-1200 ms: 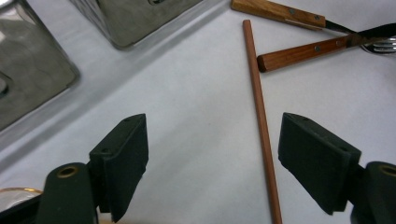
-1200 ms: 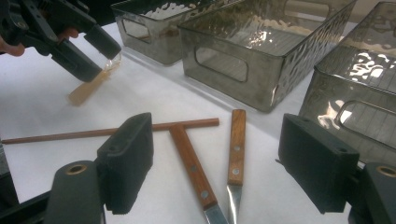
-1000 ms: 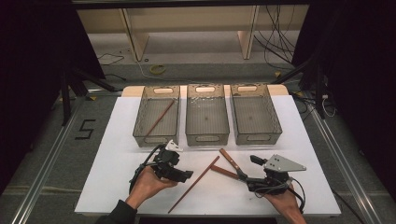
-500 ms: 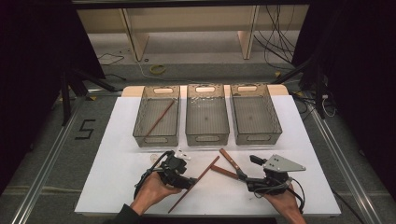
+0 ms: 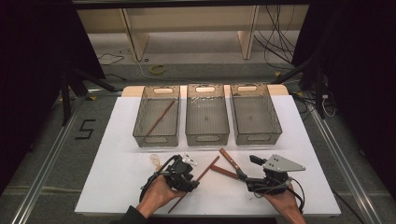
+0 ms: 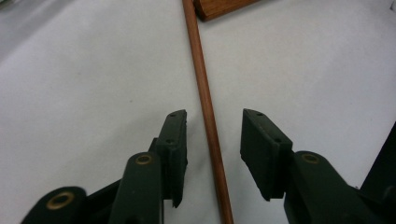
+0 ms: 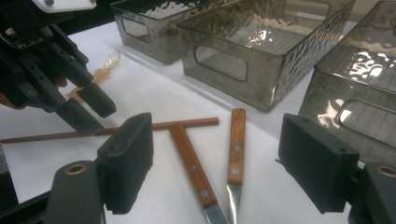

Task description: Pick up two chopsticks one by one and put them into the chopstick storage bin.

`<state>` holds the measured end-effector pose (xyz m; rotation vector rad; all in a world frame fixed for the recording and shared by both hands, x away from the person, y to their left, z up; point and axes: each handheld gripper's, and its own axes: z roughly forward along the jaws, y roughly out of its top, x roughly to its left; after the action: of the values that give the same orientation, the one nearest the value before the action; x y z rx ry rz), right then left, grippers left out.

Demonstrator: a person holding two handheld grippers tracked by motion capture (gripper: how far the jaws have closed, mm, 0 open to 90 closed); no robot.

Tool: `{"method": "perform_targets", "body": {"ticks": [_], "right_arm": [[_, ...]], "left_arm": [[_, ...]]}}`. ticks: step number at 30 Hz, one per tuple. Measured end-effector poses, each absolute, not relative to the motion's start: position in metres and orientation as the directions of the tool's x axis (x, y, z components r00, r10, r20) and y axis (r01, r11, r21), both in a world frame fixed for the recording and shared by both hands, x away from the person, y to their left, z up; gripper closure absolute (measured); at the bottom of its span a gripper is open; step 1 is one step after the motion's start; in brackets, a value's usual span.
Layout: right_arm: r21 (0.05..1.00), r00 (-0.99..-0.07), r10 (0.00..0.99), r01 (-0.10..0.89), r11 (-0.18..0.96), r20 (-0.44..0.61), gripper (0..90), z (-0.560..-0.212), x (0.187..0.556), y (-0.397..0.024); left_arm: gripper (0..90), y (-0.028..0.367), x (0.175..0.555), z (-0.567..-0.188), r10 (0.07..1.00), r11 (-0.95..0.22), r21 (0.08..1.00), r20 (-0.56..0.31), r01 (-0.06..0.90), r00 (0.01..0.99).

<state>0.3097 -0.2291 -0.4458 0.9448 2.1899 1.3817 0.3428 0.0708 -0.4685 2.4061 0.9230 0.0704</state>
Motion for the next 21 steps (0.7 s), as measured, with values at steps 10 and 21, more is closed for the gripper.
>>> {"method": "perform_targets", "body": {"ticks": [10,21], "right_arm": [[0.894,-0.704,0.710,0.333,0.299,0.025,27.3,-0.4458,0.3090,-0.2285],[0.891,-0.705,0.709,0.334,0.306,0.021,27.4,-0.4461,0.3087,-0.2271]], "left_arm": [[71.4,0.0661,0.3422,-0.4742,0.614,-0.650,0.496,-0.105,0.576,0.782],[81.0,0.0648,0.3427,-0.4746,0.604,-0.671,0.491,-0.072,0.556,0.793]]}}
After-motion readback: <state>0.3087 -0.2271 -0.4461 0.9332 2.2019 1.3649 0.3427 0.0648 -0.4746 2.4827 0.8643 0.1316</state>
